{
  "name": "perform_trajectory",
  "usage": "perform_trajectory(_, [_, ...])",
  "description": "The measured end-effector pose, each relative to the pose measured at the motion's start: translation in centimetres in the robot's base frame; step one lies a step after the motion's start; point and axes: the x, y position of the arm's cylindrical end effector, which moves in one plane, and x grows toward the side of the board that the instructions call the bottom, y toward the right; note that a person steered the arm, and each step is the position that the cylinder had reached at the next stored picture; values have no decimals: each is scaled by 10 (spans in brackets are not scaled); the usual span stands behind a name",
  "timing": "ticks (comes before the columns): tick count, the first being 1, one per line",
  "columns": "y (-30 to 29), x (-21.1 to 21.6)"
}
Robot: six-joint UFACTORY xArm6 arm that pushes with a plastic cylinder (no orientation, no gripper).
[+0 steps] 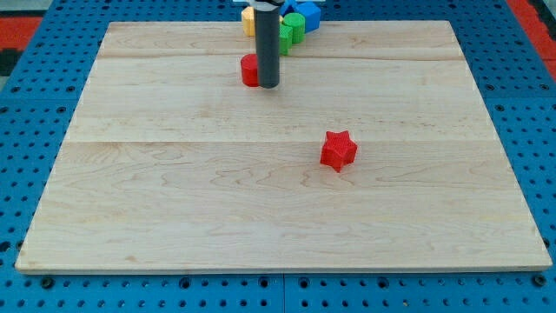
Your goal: Move the arm away from the red circle
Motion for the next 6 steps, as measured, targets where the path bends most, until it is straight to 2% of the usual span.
perform_trajectory(2, [-52,-1])
perform_trajectory(4, [-67,-23])
perform_trajectory(5, [-92,-24])
perform_trajectory(6, [-85,-29])
